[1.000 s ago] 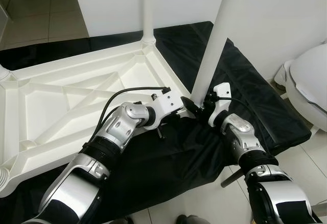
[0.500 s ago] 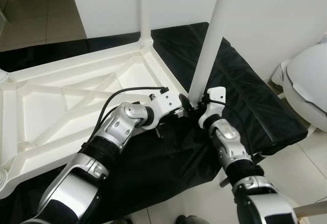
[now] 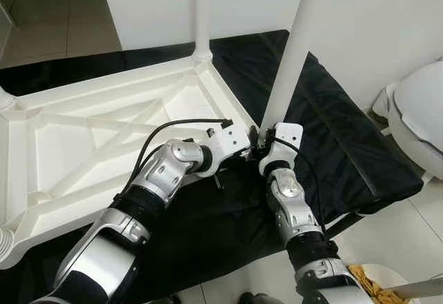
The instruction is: Building children table
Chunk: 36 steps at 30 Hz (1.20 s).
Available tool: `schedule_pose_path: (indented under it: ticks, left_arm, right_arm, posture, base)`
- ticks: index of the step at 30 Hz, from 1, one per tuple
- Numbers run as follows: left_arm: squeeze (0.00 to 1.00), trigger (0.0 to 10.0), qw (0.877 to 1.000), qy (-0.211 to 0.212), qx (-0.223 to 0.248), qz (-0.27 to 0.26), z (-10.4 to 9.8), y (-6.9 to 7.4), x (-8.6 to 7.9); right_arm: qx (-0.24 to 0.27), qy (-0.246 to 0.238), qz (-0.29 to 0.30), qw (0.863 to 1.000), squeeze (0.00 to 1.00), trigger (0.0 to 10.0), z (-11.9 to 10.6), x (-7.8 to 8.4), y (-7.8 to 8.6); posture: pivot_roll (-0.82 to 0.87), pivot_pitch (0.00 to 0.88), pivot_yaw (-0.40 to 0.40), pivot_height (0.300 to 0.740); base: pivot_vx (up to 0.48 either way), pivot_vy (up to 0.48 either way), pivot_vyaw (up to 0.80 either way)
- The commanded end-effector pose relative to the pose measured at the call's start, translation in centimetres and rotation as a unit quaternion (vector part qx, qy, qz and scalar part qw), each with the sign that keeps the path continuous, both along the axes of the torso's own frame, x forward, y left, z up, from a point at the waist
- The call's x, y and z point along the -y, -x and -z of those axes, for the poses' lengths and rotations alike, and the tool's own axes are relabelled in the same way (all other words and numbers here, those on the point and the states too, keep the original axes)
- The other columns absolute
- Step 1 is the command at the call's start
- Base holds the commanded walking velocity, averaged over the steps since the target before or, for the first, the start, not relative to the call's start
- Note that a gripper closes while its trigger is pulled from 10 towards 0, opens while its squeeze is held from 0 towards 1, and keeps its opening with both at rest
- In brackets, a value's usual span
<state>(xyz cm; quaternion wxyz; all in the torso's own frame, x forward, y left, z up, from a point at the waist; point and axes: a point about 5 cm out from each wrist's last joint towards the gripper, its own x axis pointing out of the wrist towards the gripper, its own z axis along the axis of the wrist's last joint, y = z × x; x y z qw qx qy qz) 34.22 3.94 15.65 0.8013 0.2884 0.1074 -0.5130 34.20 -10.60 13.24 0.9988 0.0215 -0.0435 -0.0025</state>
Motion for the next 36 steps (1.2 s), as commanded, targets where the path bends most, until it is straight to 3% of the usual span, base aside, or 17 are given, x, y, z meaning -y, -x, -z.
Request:
schedule_pose_path:
  ticks: [1,4,5,10,11,19,20,22,23,24,31,36]
  left_arm:
    - [0.0,10.0,0.999,-0.041,-0.016,-0.027,1.6,-0.2,-1.5]
    - [0.0,10.0,0.999,-0.042,-0.017,-0.027,1.7,-0.2,-1.6]
    - [0.0,10.0,0.999,-0.042,-0.016,-0.028,1.6,-0.3,-1.6]
    - [0.0,10.0,0.999,-0.041,-0.015,-0.03,1.5,-0.4,-1.6]
    - [0.0,10.0,0.999,-0.04,-0.015,-0.03,1.5,-0.4,-1.6]
    - [0.0,10.0,0.999,-0.041,-0.014,-0.026,1.6,-0.3,-1.5]
    - [0.0,10.0,0.999,-0.042,-0.014,-0.026,1.6,-0.3,-1.5]
    - [0.0,10.0,0.999,-0.042,-0.014,-0.026,1.6,-0.3,-1.5]
    - [0.0,10.0,0.999,-0.043,-0.013,-0.026,1.6,-0.3,-1.5]
    - [0.0,10.0,0.999,-0.043,-0.013,-0.026,1.6,-0.3,-1.6]
    - [0.0,10.0,0.999,-0.044,-0.011,-0.025,1.5,-0.3,-1.6]
    - [0.0,10.0,0.999,-0.046,-0.011,-0.024,1.5,-0.3,-1.6]
  right_arm:
    - [-0.076,0.008,0.039,0.996,0.0,0.0,3.2,1.4,0.8]
    - [-0.078,0.007,0.044,0.996,0.0,0.0,3.1,1.3,1.0]
    - [-0.067,0.014,0.038,0.997,0.0,10.0,2.7,1.1,1.0]
    - [-0.055,0.029,0.037,0.997,0.0,10.0,2.2,1.3,0.9]
    - [-0.05,0.025,0.034,0.998,1.0,10.0,2.1,1.6,0.8]
    - [-0.025,0.036,0.012,0.999,1.0,10.0,1.3,3.3,0.4]
    - [-0.021,0.036,-0.003,0.999,0.71,10.0,1.1,3.4,0.3]
    - [-0.018,0.037,-0.013,0.999,0.71,10.0,0.9,3.5,0.2]
    - [-0.01,0.036,-0.035,0.999,0.0,10.0,0.6,3.5,0.1]
    - [0.004,0.036,-0.07,0.997,0.0,10.0,0.2,3.6,-0.1]
    - [0.028,0.06,-0.154,0.986,0.0,10.0,-0.4,4.1,-0.2]
    - [0.029,0.077,-0.247,0.966,0.0,10.0,-0.4,4.6,0.0]
  posture:
    - [-0.08,0.088,0.026,0.74]
    - [-0.08,0.081,0.024,0.74]
    - [-0.08,0.072,0.019,0.74]
    - [-0.07,0.064,0.017,0.74]
    - [-0.07,0.062,0.018,0.74]
    - [-0.07,0.055,0.009,0.74]
    - [-0.07,0.052,0.01,0.74]
    - [-0.07,0.052,0.01,0.74]
    - [-0.06,0.049,0.009,0.74]
    - [-0.06,0.046,0.01,0.74]
    - [-0.06,0.045,0.013,0.74]
    - [-0.06,0.045,0.017,0.74]
  base:
    - [0.0,0.0,0.0]
    - [0.0,0.0,0.0]
    - [0.0,0.0,0.0]
    - [0.0,0.0,0.0]
    - [0.0,0.0,0.0]
    - [0.0,0.0,0.0]
    - [0.0,0.0,0.0]
    - [0.0,0.0,0.0]
    - [0.0,0.0,0.0]
    - [0.0,0.0,0.0]
    - [0.0,0.0,0.0]
    - [0.0,0.0,0.0]
